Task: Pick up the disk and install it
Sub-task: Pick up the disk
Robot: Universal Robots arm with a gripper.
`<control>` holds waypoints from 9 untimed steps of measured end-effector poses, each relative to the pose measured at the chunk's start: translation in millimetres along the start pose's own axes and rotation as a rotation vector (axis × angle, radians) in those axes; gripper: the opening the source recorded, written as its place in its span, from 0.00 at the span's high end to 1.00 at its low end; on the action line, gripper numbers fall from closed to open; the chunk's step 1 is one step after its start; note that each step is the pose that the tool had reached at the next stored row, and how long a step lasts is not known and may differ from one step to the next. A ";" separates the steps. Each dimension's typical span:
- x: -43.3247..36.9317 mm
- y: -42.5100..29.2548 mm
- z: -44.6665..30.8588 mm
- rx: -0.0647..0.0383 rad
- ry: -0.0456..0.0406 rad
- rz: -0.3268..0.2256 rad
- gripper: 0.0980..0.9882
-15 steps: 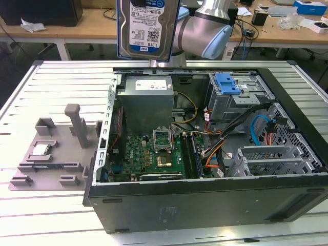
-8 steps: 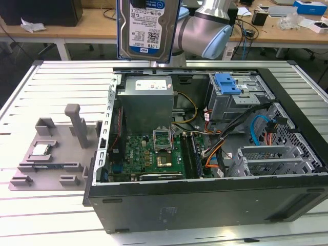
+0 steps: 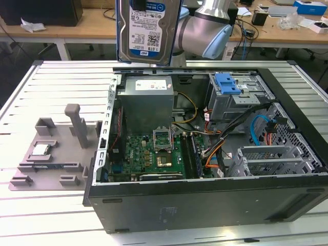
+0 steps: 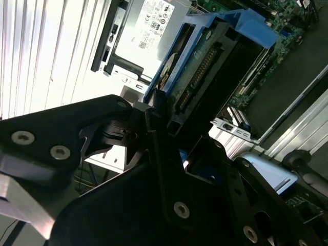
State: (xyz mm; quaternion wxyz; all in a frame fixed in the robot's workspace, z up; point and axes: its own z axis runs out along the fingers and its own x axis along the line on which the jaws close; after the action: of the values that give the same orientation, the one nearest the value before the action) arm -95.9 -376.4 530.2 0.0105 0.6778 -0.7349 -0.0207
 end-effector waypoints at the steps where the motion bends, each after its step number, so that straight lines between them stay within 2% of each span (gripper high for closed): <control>1: 1.2 -0.1 0.1 0.000 0.0003 0.000 0.70; 9: 11.6 -1.0 0.6 0.000 0.0031 0.000 0.70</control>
State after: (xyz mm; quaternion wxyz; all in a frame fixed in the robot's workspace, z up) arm -95.9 -388.1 529.4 0.0116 0.6778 -0.7349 -0.0196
